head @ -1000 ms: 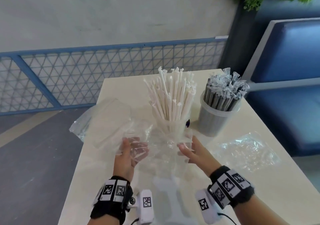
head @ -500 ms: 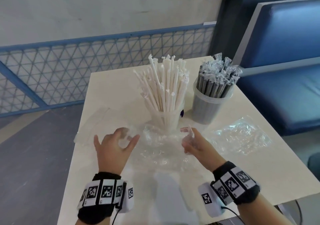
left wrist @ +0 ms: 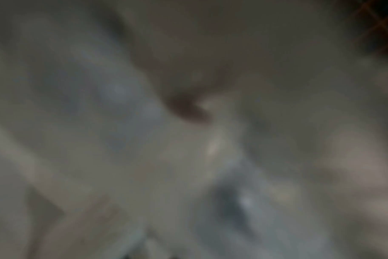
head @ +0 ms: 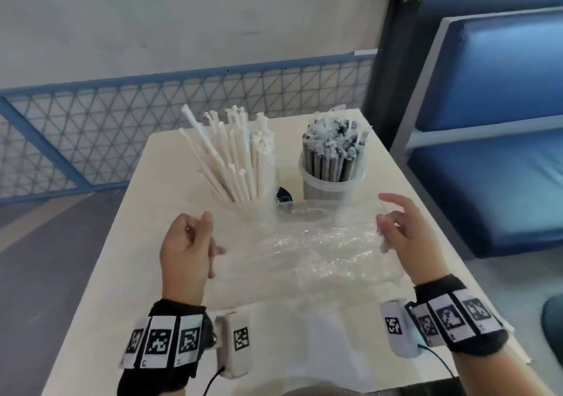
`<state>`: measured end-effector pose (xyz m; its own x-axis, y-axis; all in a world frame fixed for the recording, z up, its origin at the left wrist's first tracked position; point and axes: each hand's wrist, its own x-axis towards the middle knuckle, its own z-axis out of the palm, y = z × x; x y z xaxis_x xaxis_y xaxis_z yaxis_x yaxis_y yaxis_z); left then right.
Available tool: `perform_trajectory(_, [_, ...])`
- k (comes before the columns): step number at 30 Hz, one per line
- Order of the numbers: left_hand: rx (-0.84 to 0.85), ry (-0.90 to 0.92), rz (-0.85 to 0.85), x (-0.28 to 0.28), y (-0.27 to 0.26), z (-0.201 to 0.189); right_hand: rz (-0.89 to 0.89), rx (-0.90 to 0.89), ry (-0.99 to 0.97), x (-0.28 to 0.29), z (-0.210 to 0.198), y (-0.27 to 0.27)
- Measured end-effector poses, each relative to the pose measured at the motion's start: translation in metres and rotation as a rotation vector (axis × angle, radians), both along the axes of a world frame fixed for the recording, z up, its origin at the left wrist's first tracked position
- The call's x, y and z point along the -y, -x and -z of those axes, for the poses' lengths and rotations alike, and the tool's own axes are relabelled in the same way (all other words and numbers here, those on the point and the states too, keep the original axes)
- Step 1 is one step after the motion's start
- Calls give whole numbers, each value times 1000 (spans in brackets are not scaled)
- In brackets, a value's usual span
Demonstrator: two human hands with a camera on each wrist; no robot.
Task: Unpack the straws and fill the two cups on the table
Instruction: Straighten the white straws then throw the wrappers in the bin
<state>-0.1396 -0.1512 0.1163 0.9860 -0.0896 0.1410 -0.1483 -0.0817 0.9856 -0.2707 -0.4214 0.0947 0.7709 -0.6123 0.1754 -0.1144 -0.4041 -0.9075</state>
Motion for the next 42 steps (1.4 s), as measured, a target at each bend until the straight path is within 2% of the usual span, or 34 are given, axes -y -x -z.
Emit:
perform_trajectory(2, [-69, 102, 56, 29, 15, -4, 57, -9, 103, 31, -5, 12])
perform_trajectory(4, [-84, 109, 120, 59, 26, 1, 120, -59, 185, 65, -7, 22])
perform_trajectory(7, [-3, -106, 187, 99, 41, 21, 197, -265, 333, 107, 3, 28])
perform_trajectory(9, [-13, -221, 177, 122, 47, 43, 188, -359, 562, 116, 14, 28])
perform_trajectory(12, [-53, -359, 132, 142, 53, 76, -107, -444, 697, 98, 34, 25])
perform_trajectory(15, [-62, -564, 105, 146, 48, 103, -436, -769, 655, 78, 68, 18])
perform_trajectory(17, [-71, -804, 135, 147, 46, 110, -524, -959, 669, 73, 89, 12])
perform_trajectory(19, [107, -1131, 73, 154, 46, 108, -560, -1040, 670, 71, 102, 5])
perform_trajectory(20, [202, -1218, 75, 162, 48, 102, -572, -1058, 661, 71, 107, 2])
perform_trajectory(21, [282, -1298, 141, 172, 54, 93, -575, -1075, 651, 69, 110, -1])
perform_trajectory(22, [296, -1372, 284, 182, 62, 90, -572, -1093, 641, 67, 114, -3])
perform_trajectory(24, [230, -1446, 545, 201, 74, 97, -554, -1137, 629, 61, 117, -5])
perform_trajectory(25, [172, -1488, 620, 208, 78, 103, -551, -1157, 618, 58, 119, -6])
perform_trajectory(29, [-75, -1513, 808, 197, 67, 137, -563, -1173, 557, 52, 121, -8])
perform_trajectory(35, [19, -1539, 932, 160, 41, 157, -576, -1153, 455, 66, 119, 1])
perform_trajectory(42, [-34, -1480, 897, 140, 28, 155, -396, -1205, 332, 84, 114, 14])
